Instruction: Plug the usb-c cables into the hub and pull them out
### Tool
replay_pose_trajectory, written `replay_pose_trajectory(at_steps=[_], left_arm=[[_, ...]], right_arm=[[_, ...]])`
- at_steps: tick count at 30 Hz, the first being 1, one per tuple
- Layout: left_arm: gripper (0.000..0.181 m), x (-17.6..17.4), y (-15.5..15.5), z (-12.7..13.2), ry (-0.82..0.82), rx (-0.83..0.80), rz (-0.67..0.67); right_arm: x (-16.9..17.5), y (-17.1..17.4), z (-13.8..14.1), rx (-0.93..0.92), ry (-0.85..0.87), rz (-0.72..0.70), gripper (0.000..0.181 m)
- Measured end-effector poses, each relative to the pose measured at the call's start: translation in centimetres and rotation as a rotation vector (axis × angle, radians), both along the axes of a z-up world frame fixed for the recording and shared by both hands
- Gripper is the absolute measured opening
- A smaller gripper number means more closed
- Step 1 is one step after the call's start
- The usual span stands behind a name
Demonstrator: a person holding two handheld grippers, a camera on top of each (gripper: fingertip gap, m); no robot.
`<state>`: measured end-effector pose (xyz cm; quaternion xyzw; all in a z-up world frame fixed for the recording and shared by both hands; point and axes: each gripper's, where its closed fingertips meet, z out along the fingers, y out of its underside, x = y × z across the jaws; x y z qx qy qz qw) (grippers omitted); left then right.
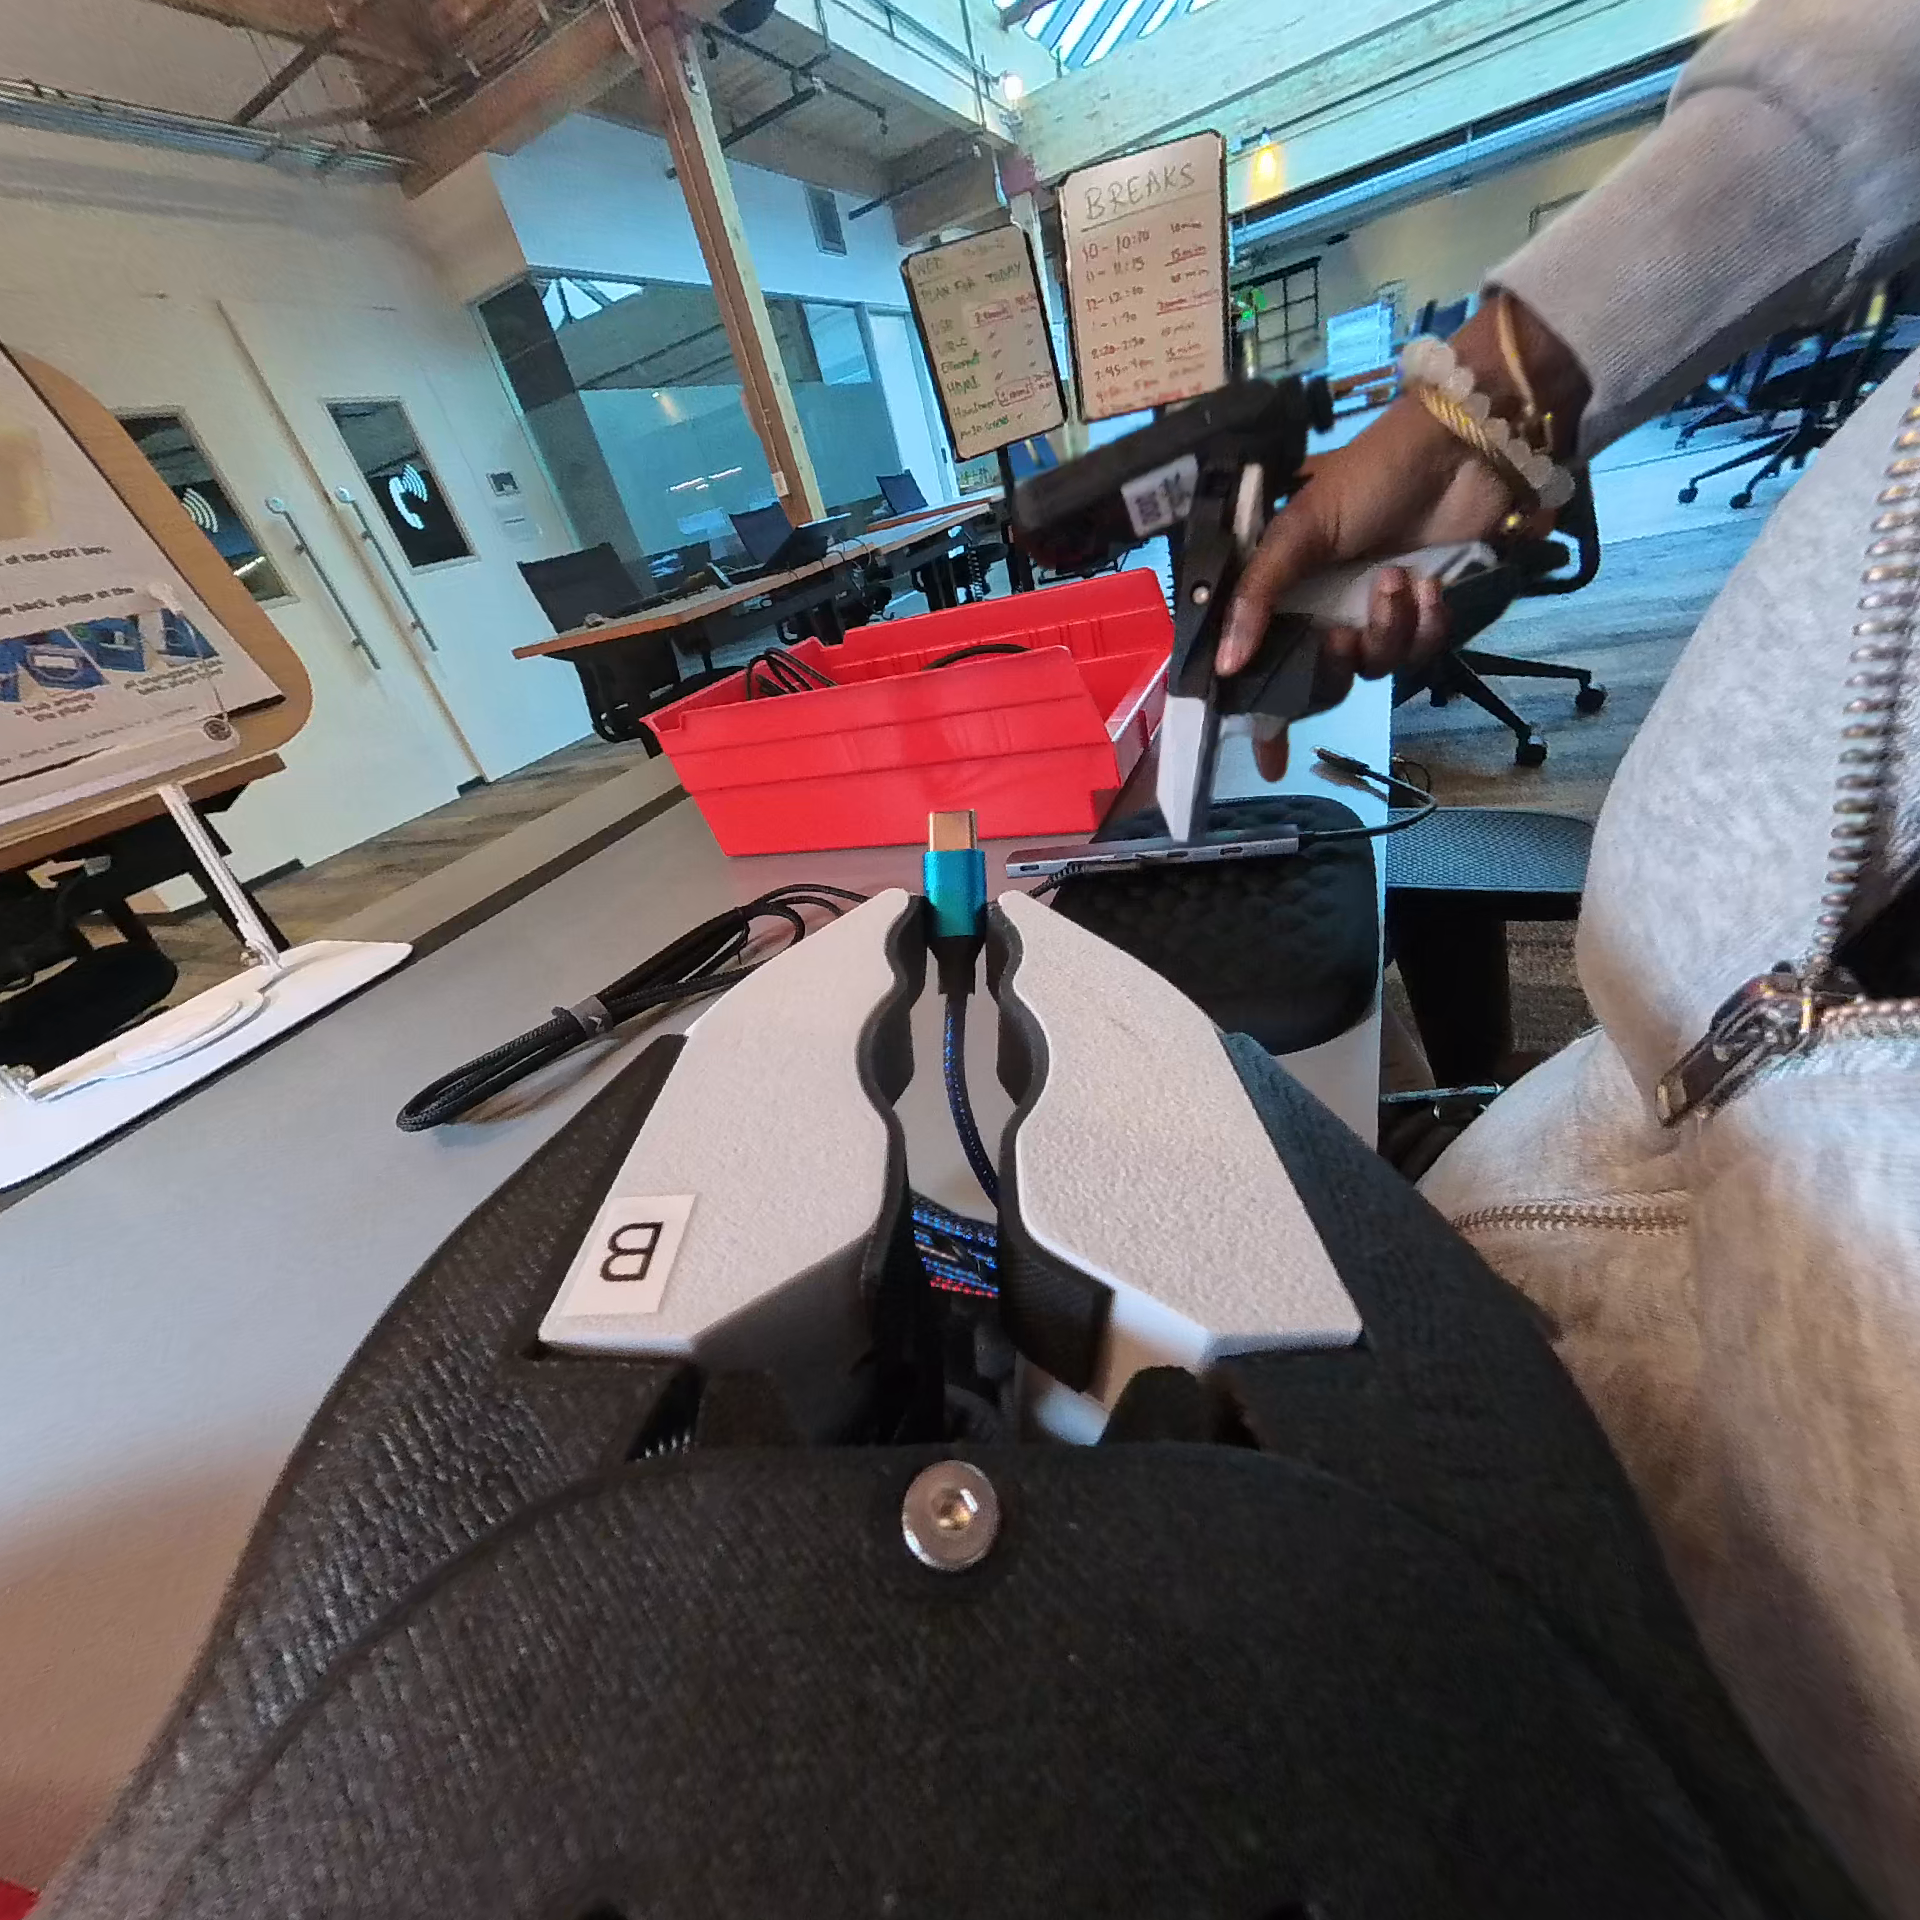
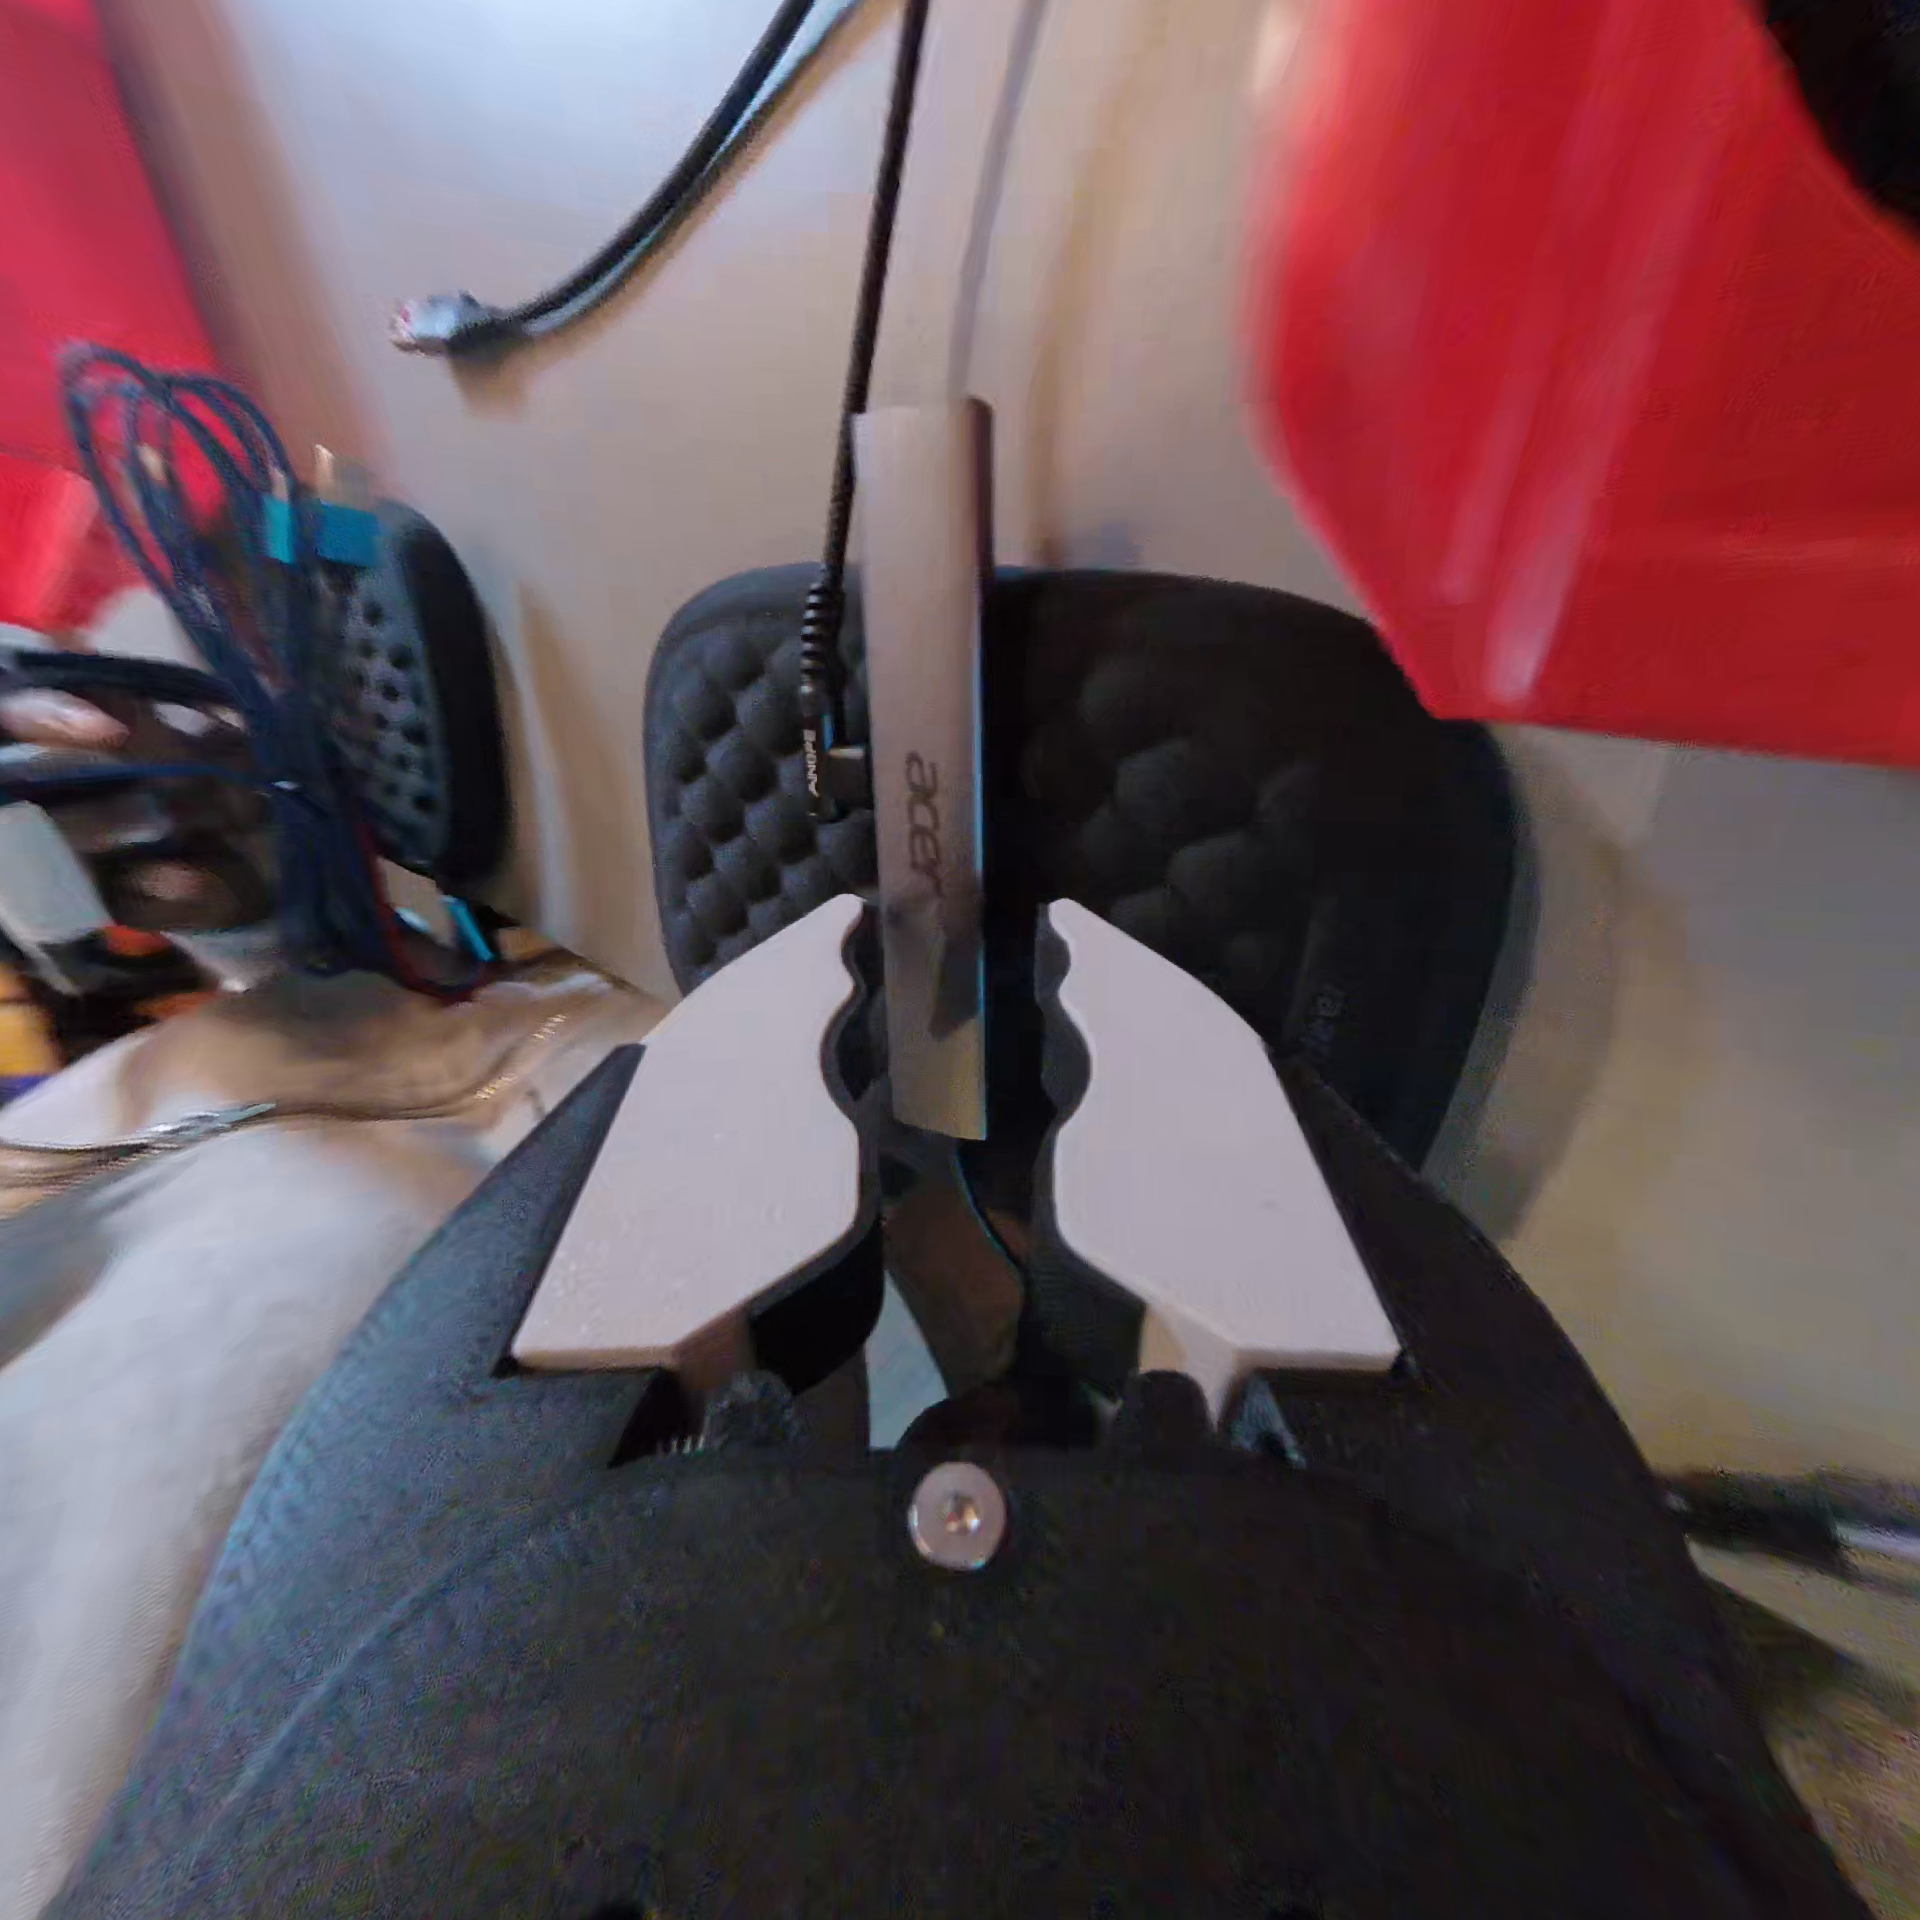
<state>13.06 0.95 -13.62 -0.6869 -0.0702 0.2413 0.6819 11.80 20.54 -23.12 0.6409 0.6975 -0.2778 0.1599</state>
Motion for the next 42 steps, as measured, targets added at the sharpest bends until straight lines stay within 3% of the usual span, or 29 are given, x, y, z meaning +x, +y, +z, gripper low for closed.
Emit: replay_pose_trajectory(at_steps=[3,8,11,16,18,20,26,31,34,37,42], left_arm=[[0.011,0.0,0.0,0.0,-0.001,-0.002,0.002],[0.011,0.0,0.3,-0.4,0.005,-0.033,0.005],[0.011,-0.1,0.3,-0.4,0.009,-0.038,0.011],[0.011,0.0,0.3,-0.3,0.014,-0.03,0.013],[0.011,0.0,0.2,-0.2,0.019,-0.024,0.014],[0.011,0.1,0.1,-0.1,0.024,-0.018,0.014],[0.011,0.1,0.2,-0.2,0.031,-0.03,0.017],[0.011,0.1,0.4,-0.4,0.035,-0.044,0.02],[0.011,0.1,0.4,-0.5,0.037,-0.049,0.02],[0.011,0.1,0.5,-0.6,0.041,-0.062,0.023],[0.011,0.1,0.6,-0.8,0.045,-0.076,0.025]], right_arm=[[0.0,-0.6,-0.5,-0.117,0.021,-0.027,0.022],[0.1,-1.0,-0.8,0.113,0.181,0.124,0.021],[-0.3,-0.9,-0.3,0.428,0.39,0.31,0.021],[-1.8,-1.0,1.8,1.233,0.912,0.852,0.021],[-1.7,-1.1,1.8,1.372,1.022,0.906,0.021],[-1.1,-0.8,1.3,1.375,1.029,0.9,0.024],[0.7,-1.7,1.0,1.11,0.951,0.811,0.024],[1.6,-3.0,1.4,1.065,1.053,0.916,0.021],[0.9,-3.0,1.9,1.237,1.173,1.033,0.02],[0.5,-2.5,1.1,1.256,1.115,1.037,0.022],[1.2,-3.4,0.8,1.054,1.023,1.006,0.018]])
